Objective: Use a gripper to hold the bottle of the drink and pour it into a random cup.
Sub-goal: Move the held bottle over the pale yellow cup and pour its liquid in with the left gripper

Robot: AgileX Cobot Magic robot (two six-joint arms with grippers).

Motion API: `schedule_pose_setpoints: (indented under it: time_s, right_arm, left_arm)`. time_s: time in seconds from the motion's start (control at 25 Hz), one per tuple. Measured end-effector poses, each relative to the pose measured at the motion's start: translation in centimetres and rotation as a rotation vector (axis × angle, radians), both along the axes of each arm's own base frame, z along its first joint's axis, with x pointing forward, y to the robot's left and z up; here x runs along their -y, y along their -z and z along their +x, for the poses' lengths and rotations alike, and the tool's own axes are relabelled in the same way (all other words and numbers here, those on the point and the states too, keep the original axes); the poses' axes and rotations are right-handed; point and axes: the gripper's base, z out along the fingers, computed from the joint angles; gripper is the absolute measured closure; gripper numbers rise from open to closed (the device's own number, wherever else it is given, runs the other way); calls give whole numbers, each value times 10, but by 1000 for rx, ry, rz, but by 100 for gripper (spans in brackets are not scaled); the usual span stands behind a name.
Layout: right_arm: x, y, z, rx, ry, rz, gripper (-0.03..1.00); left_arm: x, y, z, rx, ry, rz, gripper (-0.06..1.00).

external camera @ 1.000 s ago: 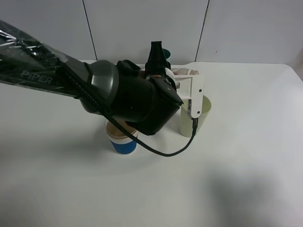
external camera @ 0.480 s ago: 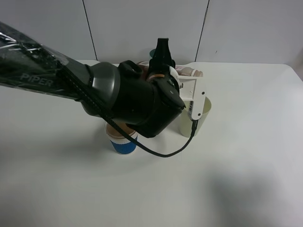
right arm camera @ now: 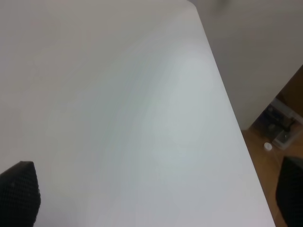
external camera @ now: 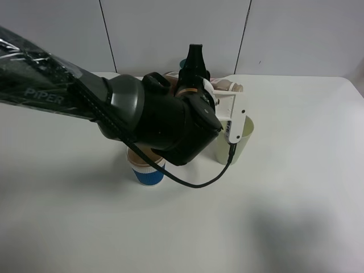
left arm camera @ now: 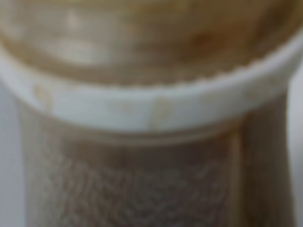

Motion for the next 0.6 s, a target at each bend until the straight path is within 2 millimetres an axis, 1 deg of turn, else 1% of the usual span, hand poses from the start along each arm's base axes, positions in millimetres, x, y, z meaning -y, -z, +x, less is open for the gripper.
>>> schedule_pose_setpoints:
  time_s: [0.28, 0.6]
  right_arm:
    - [0, 0, 0, 0, 0, 0, -3]
    - [0, 0, 0, 0, 0, 0, -3]
  left_arm:
    - [-2, -3, 1, 30, -14, 44, 62]
    - [-2, -4, 1, 45, -10, 55, 62]
